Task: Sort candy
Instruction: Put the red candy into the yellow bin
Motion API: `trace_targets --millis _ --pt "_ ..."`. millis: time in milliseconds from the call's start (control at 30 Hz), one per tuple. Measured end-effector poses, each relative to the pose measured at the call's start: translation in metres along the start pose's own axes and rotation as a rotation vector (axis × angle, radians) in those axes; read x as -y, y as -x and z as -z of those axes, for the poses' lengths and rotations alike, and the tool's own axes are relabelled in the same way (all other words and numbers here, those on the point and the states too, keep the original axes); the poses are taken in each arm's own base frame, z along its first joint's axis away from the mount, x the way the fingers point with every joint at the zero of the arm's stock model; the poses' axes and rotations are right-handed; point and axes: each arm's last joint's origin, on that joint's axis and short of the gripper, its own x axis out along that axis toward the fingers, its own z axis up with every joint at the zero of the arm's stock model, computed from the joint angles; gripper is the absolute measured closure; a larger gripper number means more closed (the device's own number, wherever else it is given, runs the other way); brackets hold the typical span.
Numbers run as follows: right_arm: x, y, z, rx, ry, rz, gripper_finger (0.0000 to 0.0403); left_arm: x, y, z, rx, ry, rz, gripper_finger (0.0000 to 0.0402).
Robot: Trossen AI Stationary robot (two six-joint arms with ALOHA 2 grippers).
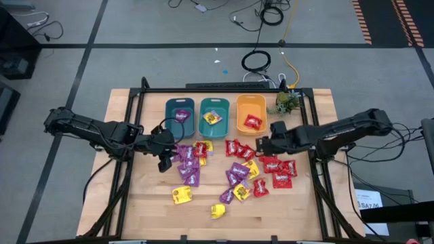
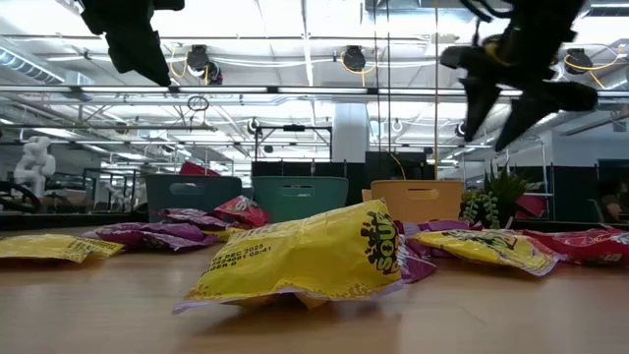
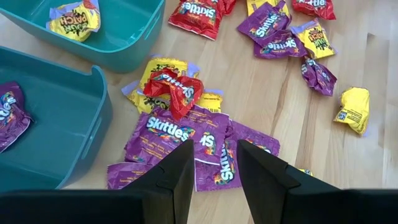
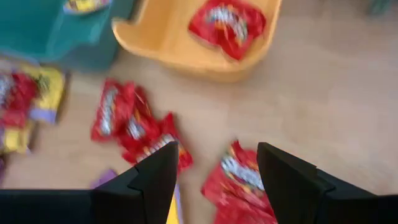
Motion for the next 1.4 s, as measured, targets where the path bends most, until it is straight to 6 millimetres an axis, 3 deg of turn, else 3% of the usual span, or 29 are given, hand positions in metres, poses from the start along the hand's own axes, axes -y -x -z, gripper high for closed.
trace_targets --millis 333,633,800,1000,1233,1400 --pt "0.028 -0.035 0.029 -0.136 0.222 0.024 0.0193 0.001 0.000 -0.002 0.016 0.004 0.009 0.0272" --pt "0.051 -0.082 0.053 -0.133 0.271 -0.030 0.0193 0.001 0.000 -0.002 0.016 0.004 0.009 0.0272" --pt "0.061 -0.093 0.059 -0.130 0.317 0.000 0.0231 0.002 0.000 -0.004 0.036 0.011 0.022 0.0272" --pt "0.058 -0.082 0.055 -0.191 0.460 -0.023 0.0376 0.004 0.000 -0.006 0.055 0.018 0.060 0.0272" --pt "0.049 -0.042 0.036 -0.214 0.553 -0.003 0.0382 0.006 0.001 -0.010 0.086 0.139 0.086 0.0272" --pt "0.039 -0.001 0.013 -0.119 0.616 -0.046 0.0393 0.006 0.001 -0.009 0.063 0.460 0.091 0.0272"
